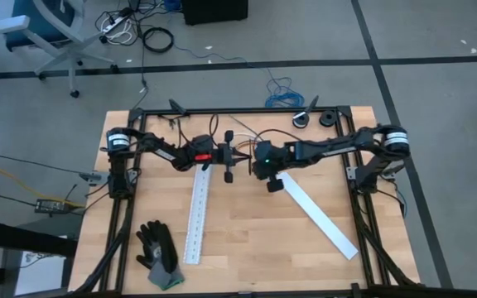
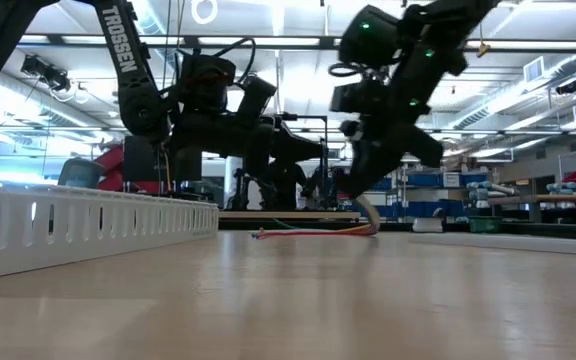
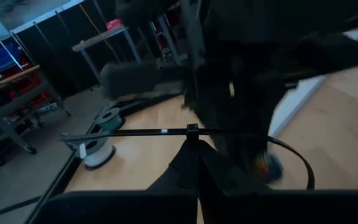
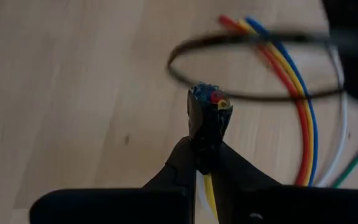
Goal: Ziptie cables
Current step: Wrap the cable wires with the black zip tie
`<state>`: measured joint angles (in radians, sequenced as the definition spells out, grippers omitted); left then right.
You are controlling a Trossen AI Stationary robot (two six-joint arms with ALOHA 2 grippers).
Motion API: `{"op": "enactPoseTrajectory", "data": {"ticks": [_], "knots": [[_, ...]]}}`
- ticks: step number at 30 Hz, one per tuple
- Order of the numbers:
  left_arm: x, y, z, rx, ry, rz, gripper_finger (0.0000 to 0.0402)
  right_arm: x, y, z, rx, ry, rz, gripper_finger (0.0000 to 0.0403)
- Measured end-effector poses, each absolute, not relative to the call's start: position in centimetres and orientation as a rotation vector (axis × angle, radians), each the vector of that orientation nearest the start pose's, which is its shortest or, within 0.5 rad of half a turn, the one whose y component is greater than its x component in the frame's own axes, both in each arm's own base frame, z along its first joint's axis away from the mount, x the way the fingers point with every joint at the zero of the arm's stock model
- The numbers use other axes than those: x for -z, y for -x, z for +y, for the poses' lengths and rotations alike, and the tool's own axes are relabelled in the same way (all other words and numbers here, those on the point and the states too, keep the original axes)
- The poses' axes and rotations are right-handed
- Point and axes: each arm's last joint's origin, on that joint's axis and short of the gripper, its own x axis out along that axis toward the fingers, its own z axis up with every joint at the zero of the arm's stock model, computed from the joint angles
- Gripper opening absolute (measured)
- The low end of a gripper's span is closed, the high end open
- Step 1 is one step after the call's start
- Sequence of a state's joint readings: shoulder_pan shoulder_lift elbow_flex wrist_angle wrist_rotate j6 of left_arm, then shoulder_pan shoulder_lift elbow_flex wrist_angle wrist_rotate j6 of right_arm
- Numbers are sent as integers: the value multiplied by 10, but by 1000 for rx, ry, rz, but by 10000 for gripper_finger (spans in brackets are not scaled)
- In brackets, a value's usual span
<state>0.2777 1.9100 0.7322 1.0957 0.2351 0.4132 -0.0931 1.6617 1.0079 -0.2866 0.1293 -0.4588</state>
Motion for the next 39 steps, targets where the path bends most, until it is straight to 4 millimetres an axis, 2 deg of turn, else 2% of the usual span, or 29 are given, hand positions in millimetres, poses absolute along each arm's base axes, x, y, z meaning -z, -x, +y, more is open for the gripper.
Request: {"op": "enactPoseTrajectory", "data": {"ticks": [7,17,22,26,31,39], "knots": [[-134,-342,84,-16,-373,167,0,-189,-363,-32,5,403,951,24],[-132,-342,84,-31,-372,189,0,-188,-369,-21,-9,377,939,174],[-131,-341,84,-34,-367,202,0,-186,-363,-21,-3,362,1009,218],[-126,-341,83,-22,-354,247,0,-193,-350,-22,28,319,1085,217],[-122,-340,82,-17,-347,293,0,-196,-344,-26,-10,321,1117,185],[-119,-338,83,-20,-345,320,0,-173,-356,-37,-114,287,1102,141]]}}
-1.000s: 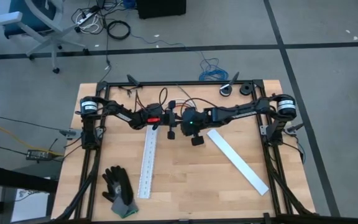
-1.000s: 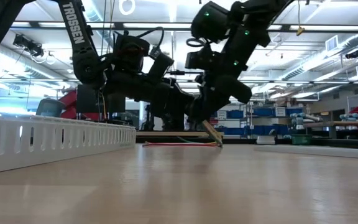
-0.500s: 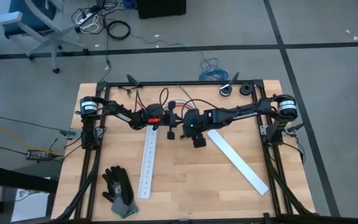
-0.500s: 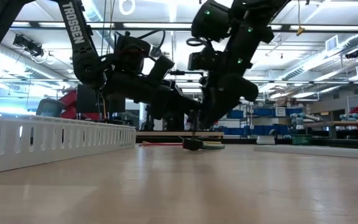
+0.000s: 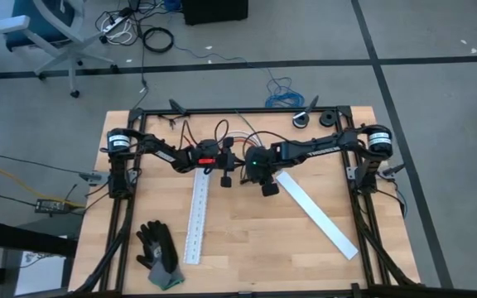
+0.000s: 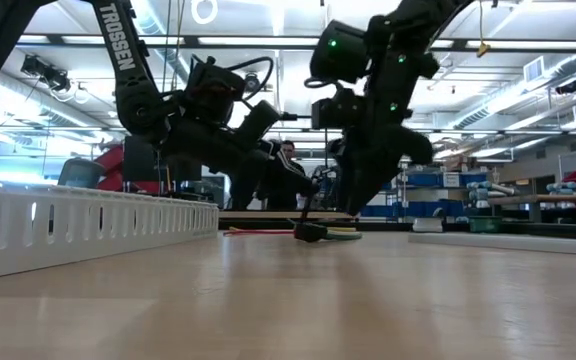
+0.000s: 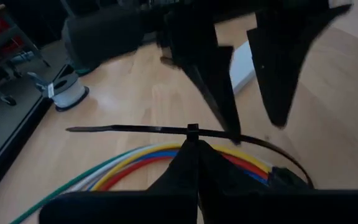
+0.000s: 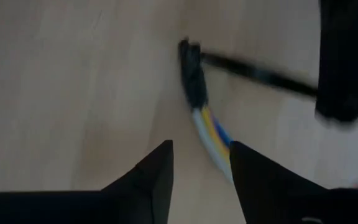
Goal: Ziptie cables
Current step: Wrap the cable wires with the black zip tie
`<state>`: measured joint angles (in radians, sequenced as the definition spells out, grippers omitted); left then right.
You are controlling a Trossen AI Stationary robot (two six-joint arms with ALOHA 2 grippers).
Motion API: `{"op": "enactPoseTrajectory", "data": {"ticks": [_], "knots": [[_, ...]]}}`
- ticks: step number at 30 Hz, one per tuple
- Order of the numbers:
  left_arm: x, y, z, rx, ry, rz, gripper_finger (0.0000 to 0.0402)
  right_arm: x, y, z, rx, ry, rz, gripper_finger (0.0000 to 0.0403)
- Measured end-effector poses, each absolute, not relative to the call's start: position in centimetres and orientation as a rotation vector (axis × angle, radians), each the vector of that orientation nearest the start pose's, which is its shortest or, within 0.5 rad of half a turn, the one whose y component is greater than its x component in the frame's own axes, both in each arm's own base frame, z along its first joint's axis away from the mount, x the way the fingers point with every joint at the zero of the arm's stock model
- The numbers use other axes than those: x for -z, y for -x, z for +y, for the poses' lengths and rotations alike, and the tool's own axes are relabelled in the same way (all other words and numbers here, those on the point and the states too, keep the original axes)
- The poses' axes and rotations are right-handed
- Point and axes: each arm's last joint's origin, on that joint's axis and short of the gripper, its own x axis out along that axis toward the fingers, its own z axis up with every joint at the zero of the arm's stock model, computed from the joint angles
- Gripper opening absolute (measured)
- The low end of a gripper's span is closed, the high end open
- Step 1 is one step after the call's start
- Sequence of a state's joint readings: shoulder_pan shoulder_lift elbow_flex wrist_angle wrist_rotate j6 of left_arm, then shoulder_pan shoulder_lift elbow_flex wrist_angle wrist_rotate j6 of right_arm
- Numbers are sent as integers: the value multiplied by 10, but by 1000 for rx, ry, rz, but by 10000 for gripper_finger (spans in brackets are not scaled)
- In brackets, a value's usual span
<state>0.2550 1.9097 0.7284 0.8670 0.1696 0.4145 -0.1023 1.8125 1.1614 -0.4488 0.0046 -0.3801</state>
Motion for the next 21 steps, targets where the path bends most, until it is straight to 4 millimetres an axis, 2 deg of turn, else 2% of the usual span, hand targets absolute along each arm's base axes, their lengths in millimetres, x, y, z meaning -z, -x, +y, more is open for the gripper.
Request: {"op": "enactPoseTrajectory", "data": {"ticks": [7,12,15,18,21], "knots": [[-122,-332,82,0,-339,407,0,-162,-361,-51,-154,251,1038,126],[-127,-327,81,4,-342,417,0,-146,-357,-57,-174,227,1082,119],[-124,-320,79,0,-324,418,0,-144,-358,-58,-173,228,1080,110],[-121,-314,74,-15,-307,372,0,-144,-358,-59,-148,244,1074,79],[-122,-309,69,-27,-302,309,0,-145,-359,-60,-144,257,1068,22]]}}
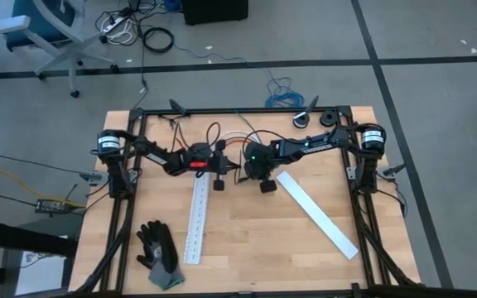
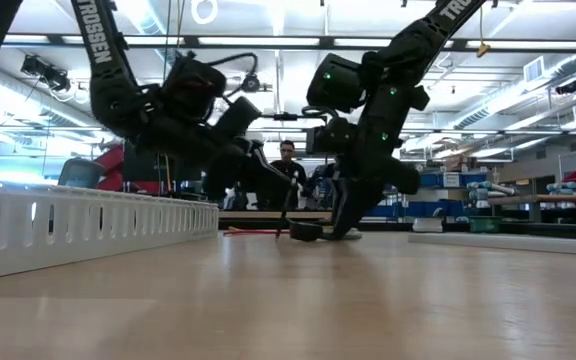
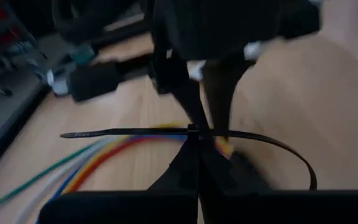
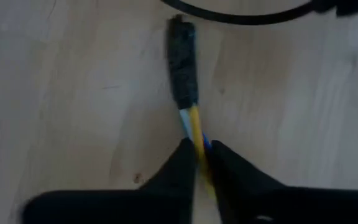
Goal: Ziptie cables
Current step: Wrap the cable wires with the black zip tie
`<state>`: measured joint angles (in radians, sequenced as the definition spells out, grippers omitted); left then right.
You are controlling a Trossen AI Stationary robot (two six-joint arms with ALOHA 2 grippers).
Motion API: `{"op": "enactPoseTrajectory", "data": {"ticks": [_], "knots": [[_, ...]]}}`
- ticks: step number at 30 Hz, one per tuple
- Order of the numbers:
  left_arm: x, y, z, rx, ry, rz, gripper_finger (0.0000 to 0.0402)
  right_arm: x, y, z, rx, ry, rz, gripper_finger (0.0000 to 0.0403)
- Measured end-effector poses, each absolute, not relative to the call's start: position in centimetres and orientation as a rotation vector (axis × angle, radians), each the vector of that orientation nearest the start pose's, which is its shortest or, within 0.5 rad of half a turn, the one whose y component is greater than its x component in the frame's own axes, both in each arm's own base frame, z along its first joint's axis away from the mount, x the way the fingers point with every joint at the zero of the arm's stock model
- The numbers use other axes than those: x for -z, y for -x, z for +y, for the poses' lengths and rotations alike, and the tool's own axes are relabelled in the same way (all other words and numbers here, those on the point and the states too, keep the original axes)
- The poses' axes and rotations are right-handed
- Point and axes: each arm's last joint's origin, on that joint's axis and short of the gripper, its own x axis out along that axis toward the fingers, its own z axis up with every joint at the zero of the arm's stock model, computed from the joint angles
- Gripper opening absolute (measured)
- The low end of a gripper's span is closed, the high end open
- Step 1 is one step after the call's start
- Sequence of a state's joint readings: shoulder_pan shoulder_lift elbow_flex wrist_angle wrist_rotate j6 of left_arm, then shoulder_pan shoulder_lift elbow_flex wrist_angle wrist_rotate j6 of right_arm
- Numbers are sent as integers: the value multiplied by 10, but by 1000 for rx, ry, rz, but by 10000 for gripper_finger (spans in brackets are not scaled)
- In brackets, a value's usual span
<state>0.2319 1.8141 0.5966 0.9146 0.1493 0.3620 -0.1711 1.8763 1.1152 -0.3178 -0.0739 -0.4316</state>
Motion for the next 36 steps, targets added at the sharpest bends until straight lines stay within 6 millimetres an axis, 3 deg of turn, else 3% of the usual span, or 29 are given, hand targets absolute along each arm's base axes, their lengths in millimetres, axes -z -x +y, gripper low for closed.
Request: {"op": "enactPoseTrajectory", "data": {"ticks": [14,23,28,36], "knots": [[-116,-306,65,-109,-277,378,0,-151,-360,-60,-109,259,1038,3],[-120,-307,66,-129,-286,340,0,-161,-375,-51,-158,280,845,3],[-121,-307,67,-149,-290,333,0,-163,-376,-46,-168,277,829,32],[-121,-307,67,-149,-290,333,0,-163,-376,-46,-189,245,825,120]]}}
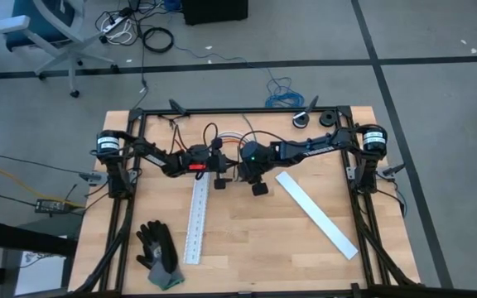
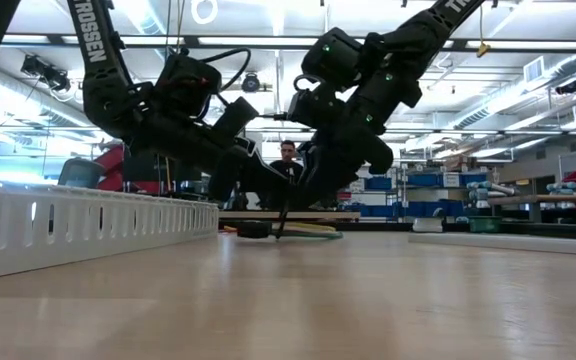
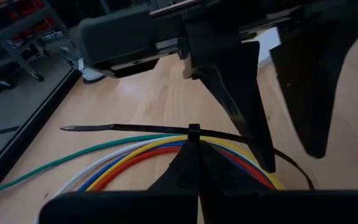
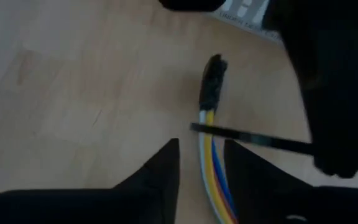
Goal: Ziptie cables
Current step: Wrap the cable wires with the black zip tie
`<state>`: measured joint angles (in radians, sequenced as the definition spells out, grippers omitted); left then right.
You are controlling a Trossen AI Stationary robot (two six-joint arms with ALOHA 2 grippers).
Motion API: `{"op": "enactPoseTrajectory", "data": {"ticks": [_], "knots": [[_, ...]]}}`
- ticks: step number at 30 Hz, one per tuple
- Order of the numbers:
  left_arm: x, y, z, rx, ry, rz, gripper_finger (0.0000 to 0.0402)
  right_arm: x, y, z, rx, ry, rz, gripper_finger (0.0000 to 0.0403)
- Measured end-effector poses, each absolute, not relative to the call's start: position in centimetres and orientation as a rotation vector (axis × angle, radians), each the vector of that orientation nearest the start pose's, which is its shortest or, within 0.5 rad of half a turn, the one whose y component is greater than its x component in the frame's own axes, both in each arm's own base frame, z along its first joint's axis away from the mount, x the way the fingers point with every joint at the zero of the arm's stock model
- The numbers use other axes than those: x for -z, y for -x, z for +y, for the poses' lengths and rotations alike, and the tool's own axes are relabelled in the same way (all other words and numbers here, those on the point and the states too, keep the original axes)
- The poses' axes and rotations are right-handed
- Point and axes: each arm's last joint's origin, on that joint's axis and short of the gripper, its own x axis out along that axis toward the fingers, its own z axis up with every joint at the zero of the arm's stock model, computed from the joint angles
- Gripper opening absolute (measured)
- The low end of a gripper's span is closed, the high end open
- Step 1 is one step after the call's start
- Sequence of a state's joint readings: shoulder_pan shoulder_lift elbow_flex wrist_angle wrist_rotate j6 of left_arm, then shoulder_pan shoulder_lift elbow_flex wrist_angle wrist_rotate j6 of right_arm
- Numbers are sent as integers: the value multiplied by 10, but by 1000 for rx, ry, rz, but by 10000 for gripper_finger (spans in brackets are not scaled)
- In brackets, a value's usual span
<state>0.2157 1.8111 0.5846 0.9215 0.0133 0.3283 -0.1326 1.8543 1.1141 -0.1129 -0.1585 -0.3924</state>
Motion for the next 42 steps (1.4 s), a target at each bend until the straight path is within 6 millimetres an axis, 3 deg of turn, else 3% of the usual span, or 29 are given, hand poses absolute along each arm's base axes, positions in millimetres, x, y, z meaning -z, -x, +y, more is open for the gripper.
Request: {"op": "enactPoseTrajectory", "data": {"ticks": [7,13,18,26,35,42], "knots": [[-121,-307,68,-195,-296,341,0,-177,-352,-46,-101,216,1005,153],[-121,-307,69,-198,-296,339,0,-202,-340,-45,-40,128,985,131],[-126,-308,70,-227,-289,288,0,-209,-346,-41,-60,57,891,108],[-123,-308,68,-228,-288,319,0,-202,-354,-37,-16,24,764,78],[-120,-309,54,-168,-365,353,0,-189,-347,-64,88,-59,683,71],[-118,-309,54,-169,-410,378,0,-177,-339,-75,8,-129,588,69]]}}
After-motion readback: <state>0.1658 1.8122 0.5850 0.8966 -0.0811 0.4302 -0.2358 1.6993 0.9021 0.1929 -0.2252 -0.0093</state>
